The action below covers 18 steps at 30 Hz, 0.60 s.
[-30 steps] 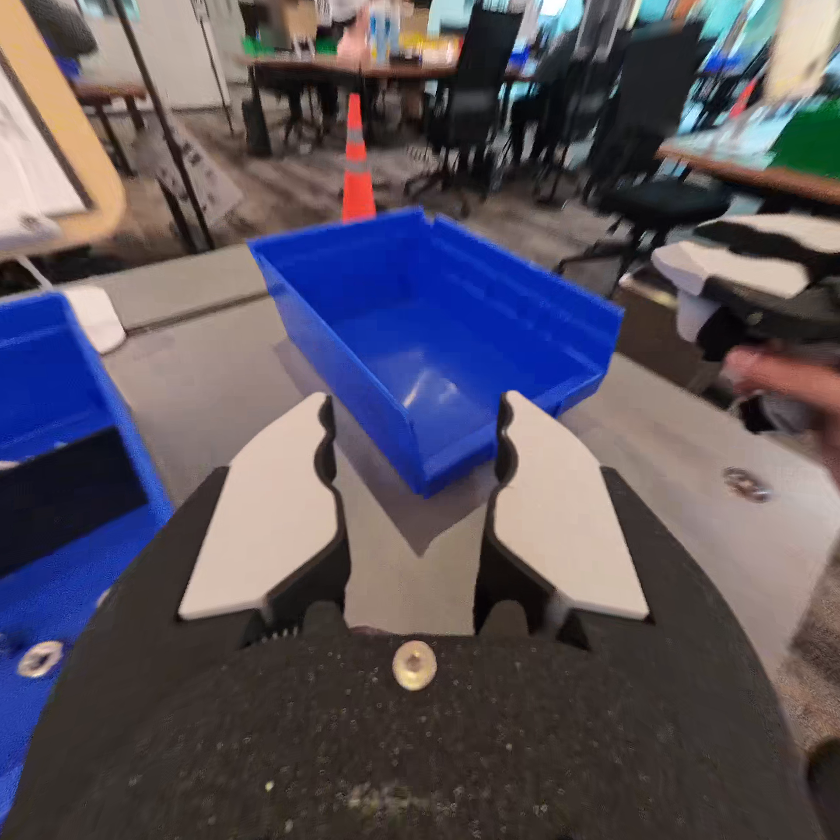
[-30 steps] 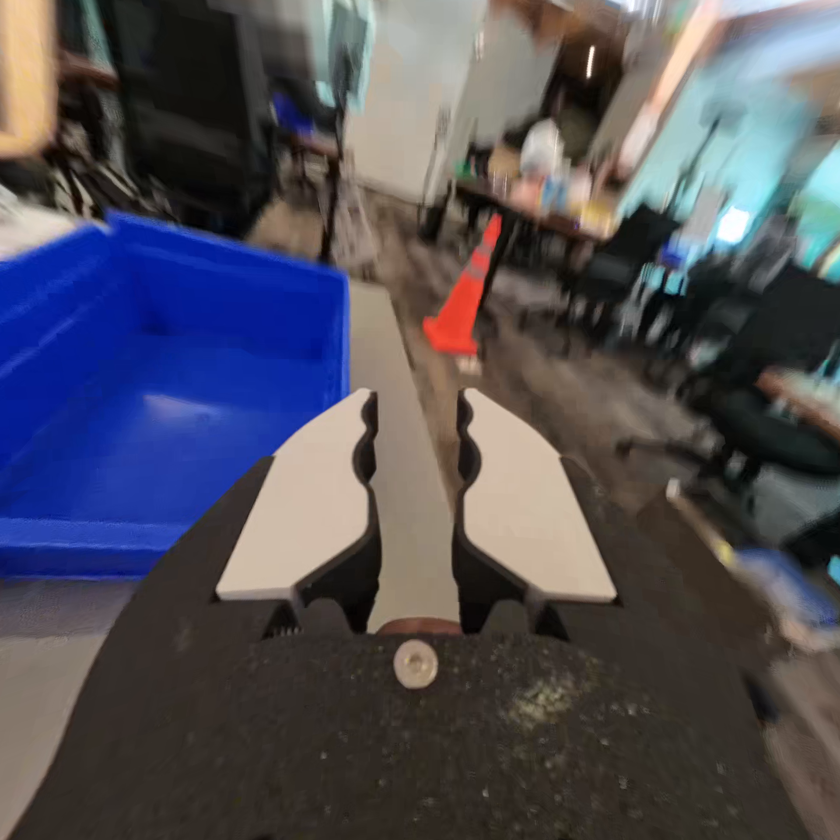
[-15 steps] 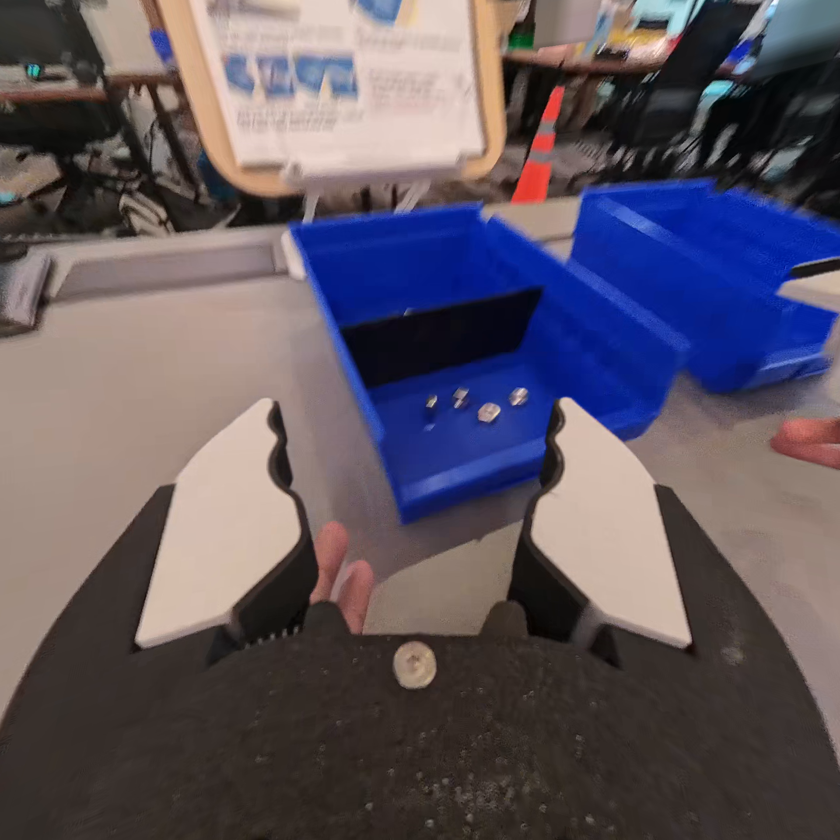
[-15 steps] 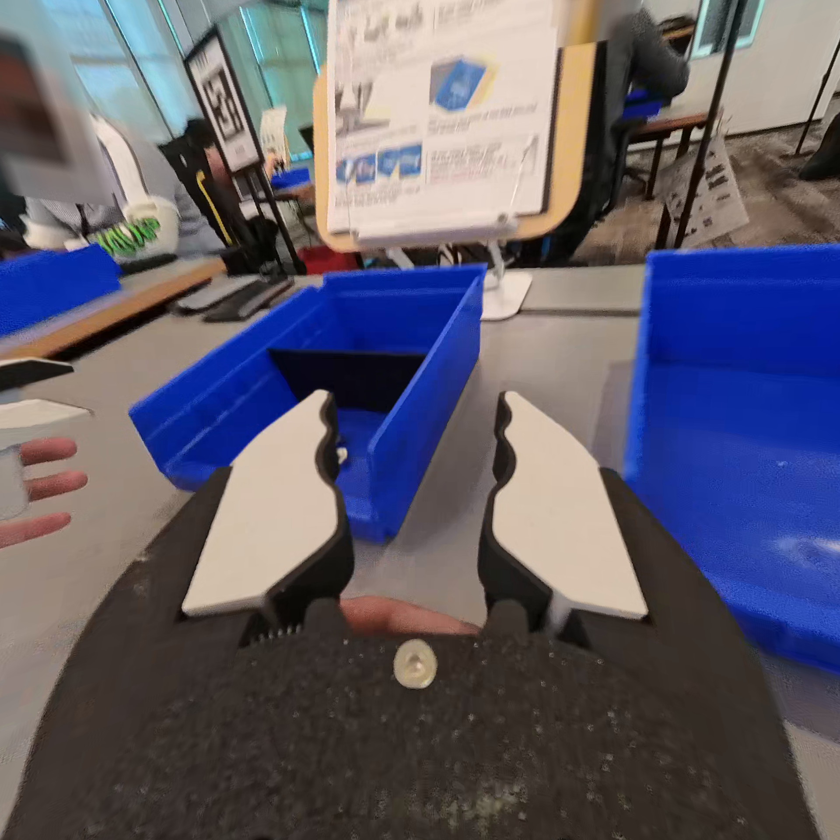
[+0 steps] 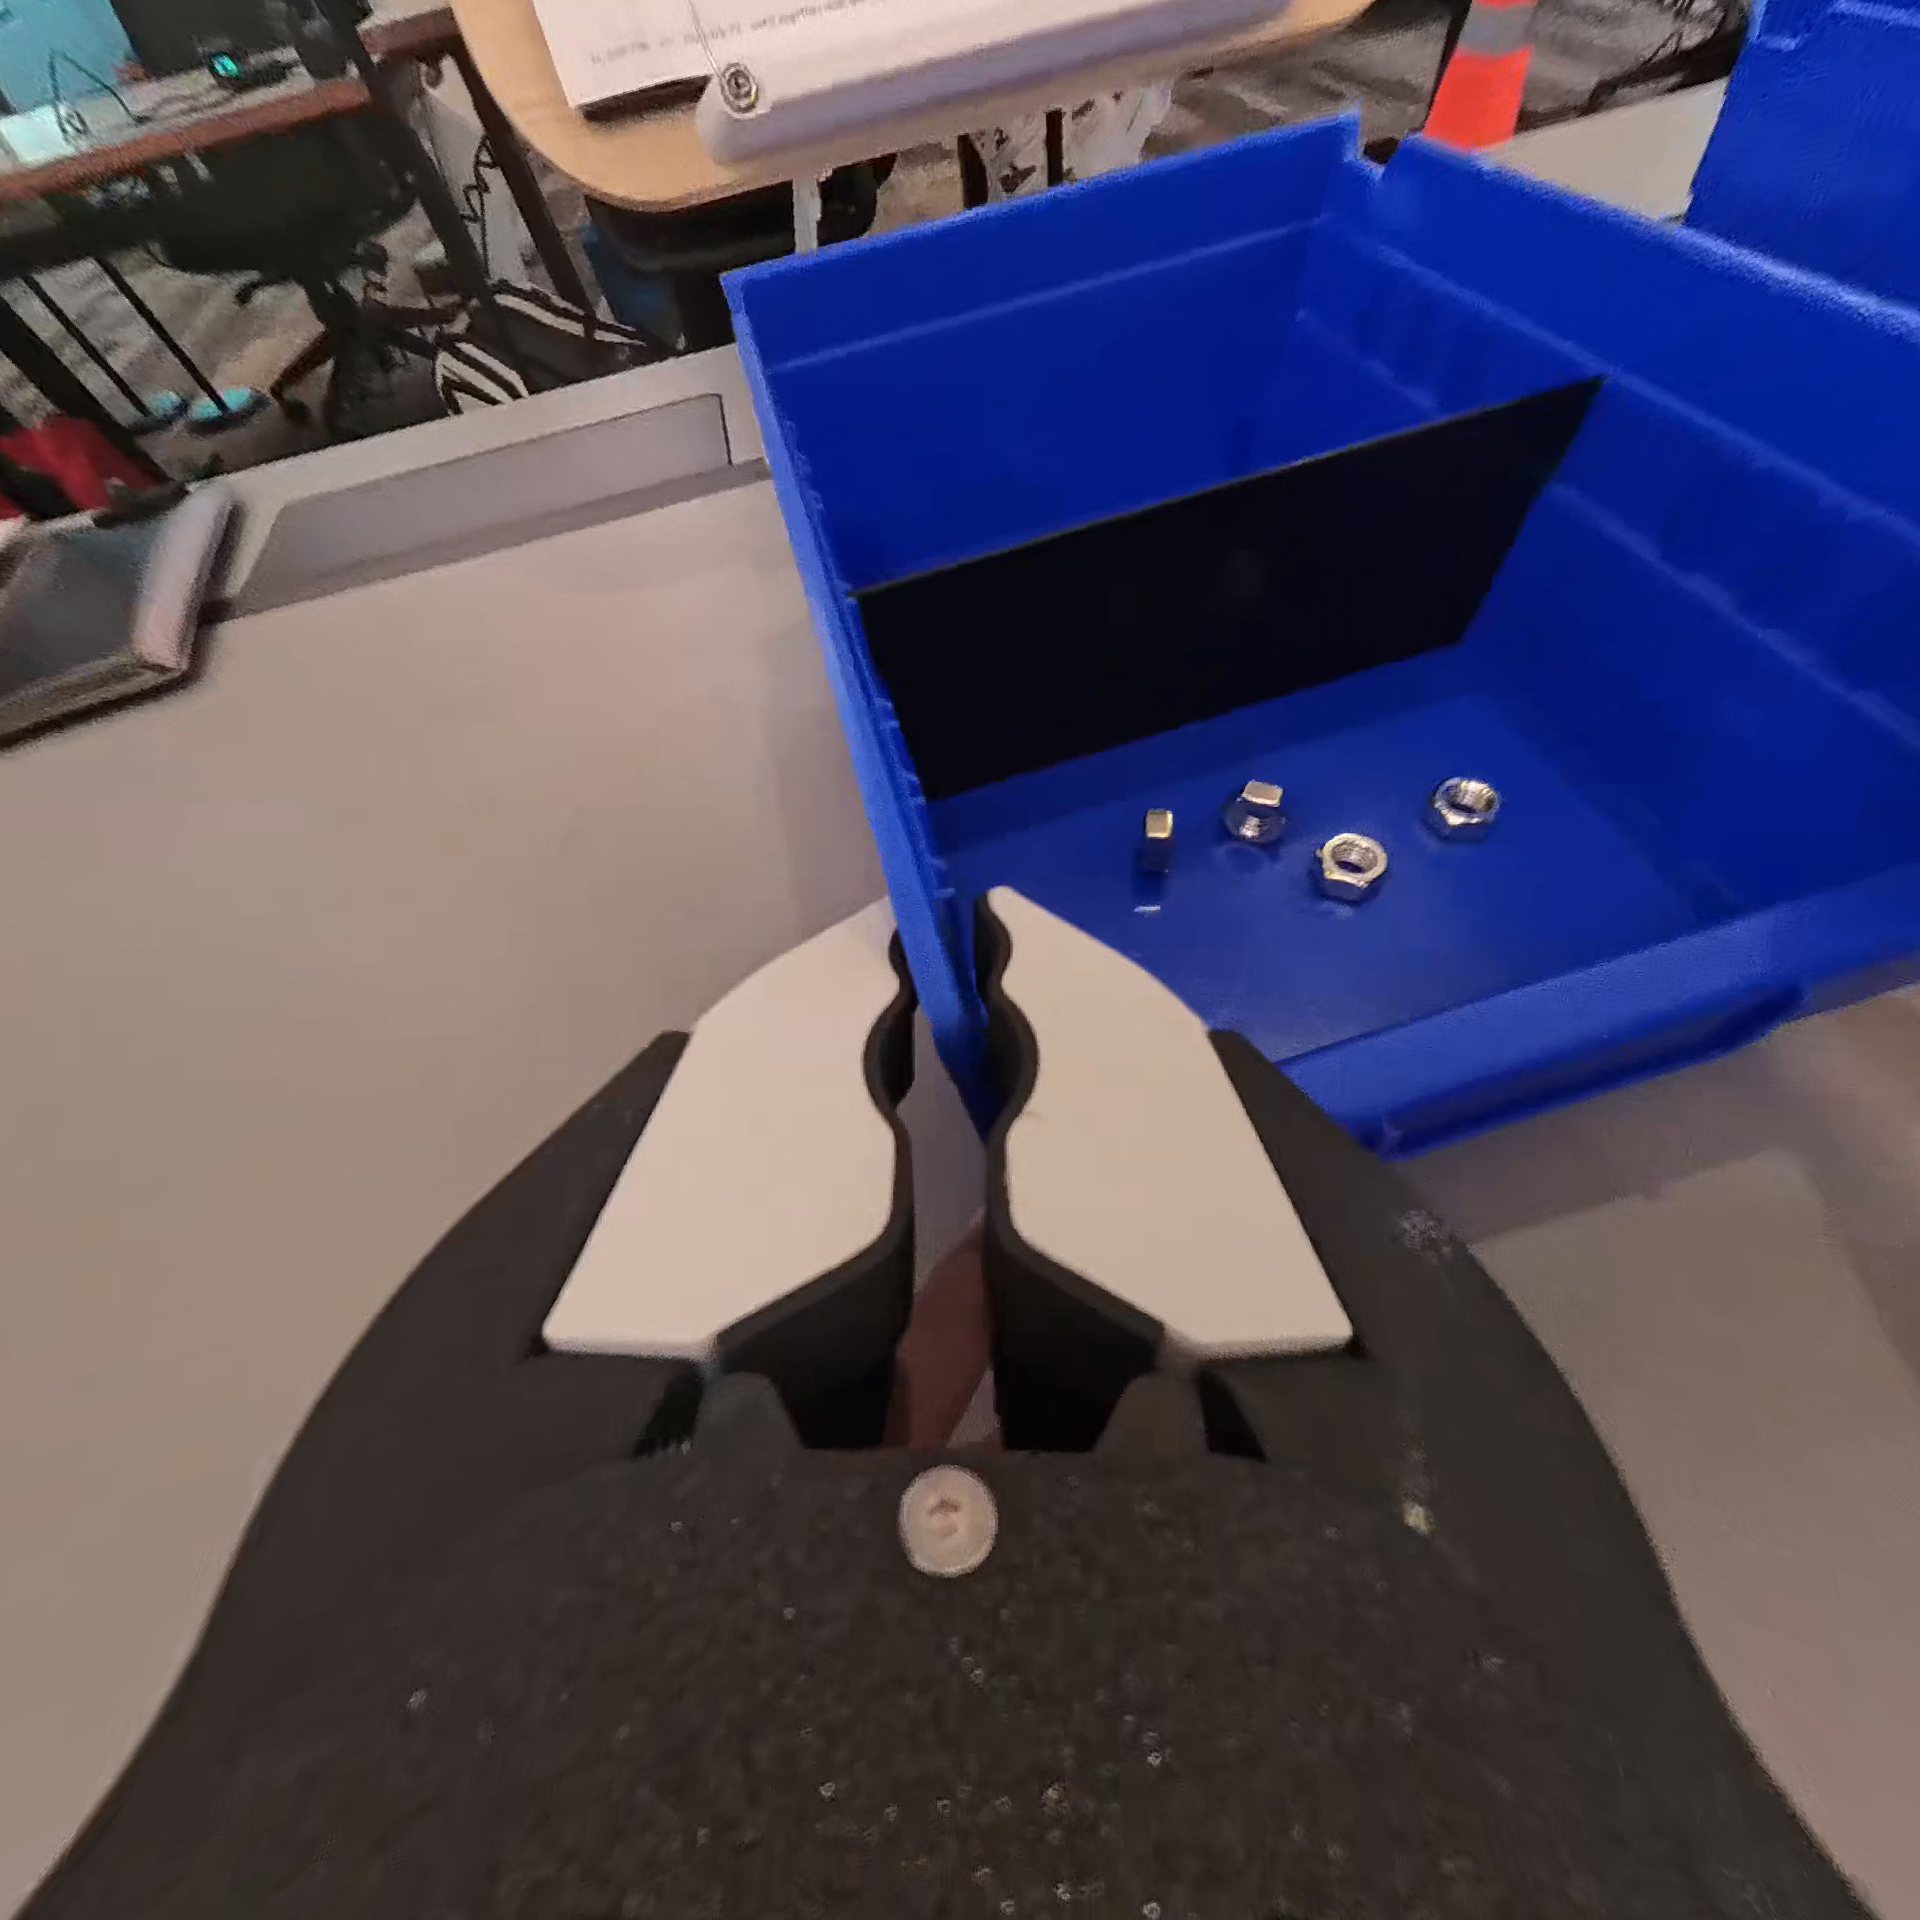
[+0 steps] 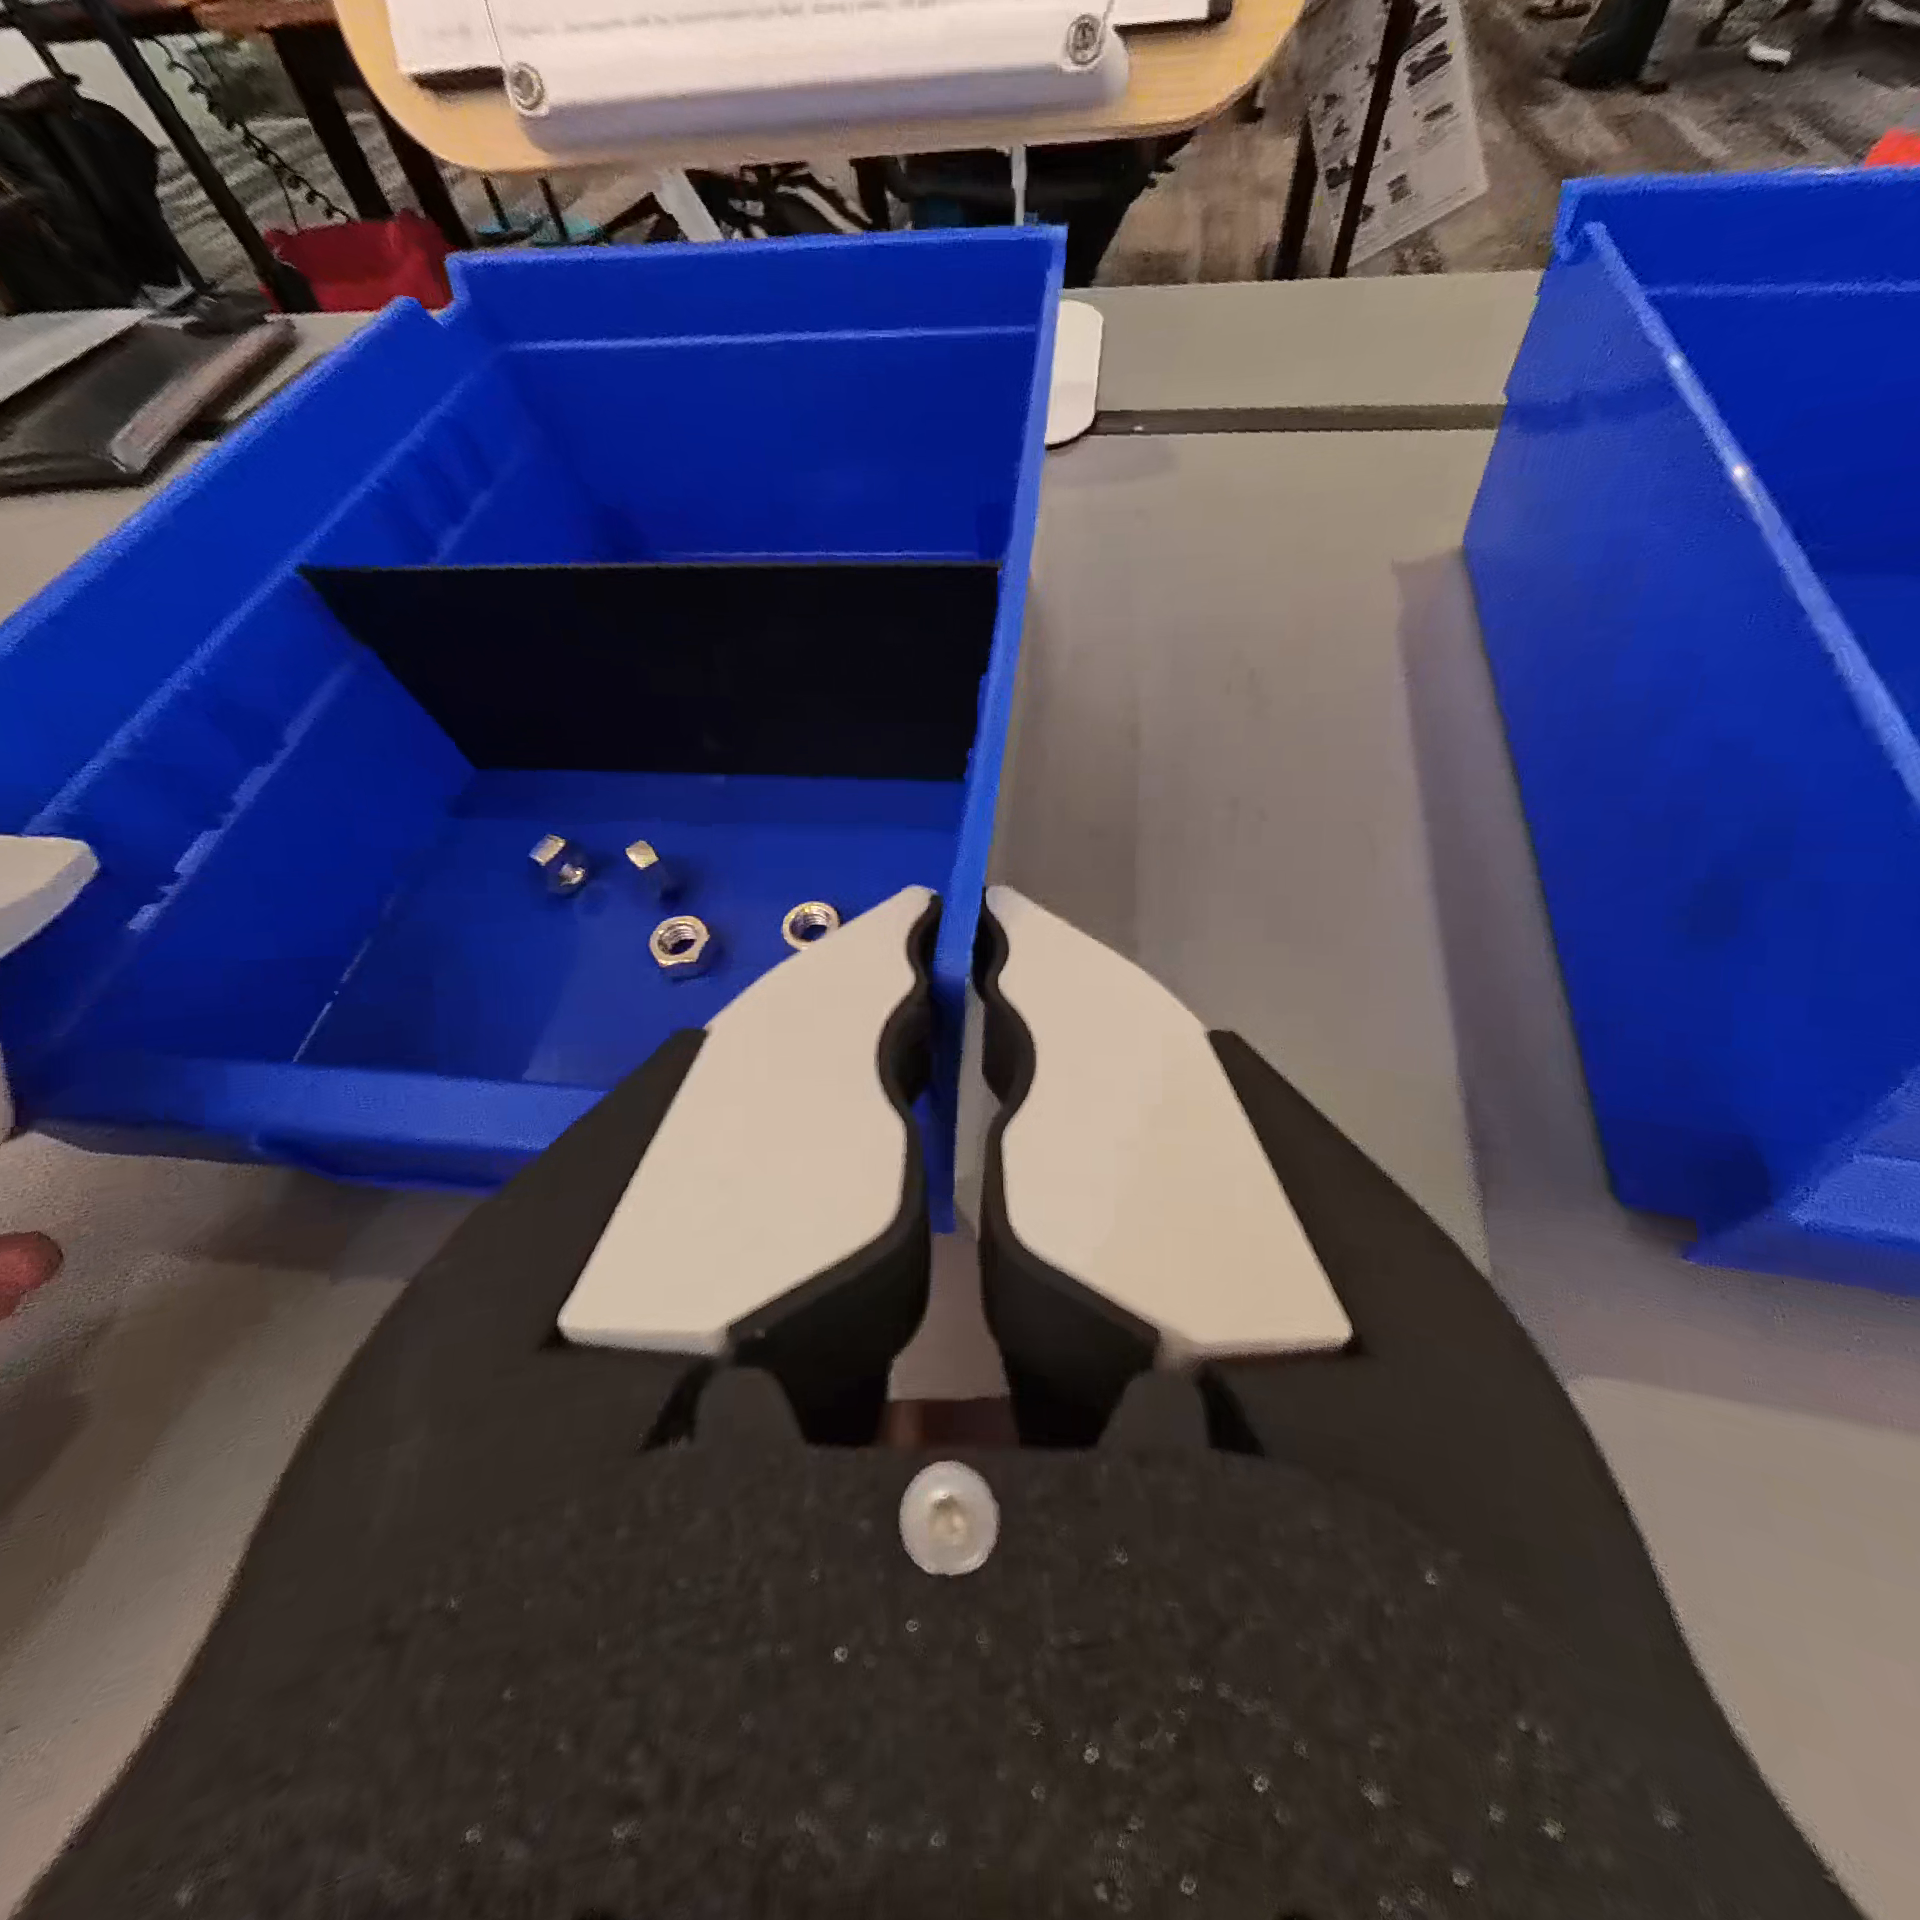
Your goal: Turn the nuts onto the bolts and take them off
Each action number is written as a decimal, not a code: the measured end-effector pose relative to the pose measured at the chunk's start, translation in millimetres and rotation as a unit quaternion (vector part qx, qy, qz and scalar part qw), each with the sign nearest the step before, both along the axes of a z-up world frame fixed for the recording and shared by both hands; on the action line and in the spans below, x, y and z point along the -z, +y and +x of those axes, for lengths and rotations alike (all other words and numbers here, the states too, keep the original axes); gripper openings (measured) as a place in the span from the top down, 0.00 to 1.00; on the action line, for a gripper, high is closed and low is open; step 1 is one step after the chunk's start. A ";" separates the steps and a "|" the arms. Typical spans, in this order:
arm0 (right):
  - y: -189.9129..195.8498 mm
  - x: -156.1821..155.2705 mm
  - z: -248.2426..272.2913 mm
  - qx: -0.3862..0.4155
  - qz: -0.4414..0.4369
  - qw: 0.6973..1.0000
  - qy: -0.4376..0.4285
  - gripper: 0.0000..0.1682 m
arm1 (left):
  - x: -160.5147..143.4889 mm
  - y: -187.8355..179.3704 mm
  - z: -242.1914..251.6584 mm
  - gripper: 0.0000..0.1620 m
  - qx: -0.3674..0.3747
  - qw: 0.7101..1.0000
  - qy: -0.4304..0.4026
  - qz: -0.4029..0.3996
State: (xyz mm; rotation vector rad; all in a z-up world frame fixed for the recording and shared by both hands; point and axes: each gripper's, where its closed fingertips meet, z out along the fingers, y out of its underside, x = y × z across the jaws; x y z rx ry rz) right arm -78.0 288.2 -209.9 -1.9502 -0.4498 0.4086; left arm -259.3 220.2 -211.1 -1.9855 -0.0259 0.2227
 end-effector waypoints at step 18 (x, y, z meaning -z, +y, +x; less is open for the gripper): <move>-69.8 -21.4 -226.0 -0.063 0.047 0.996 -0.040 0.98 | -29.3 -89.6 -219.9 0.99 -0.119 0.992 0.007 0.043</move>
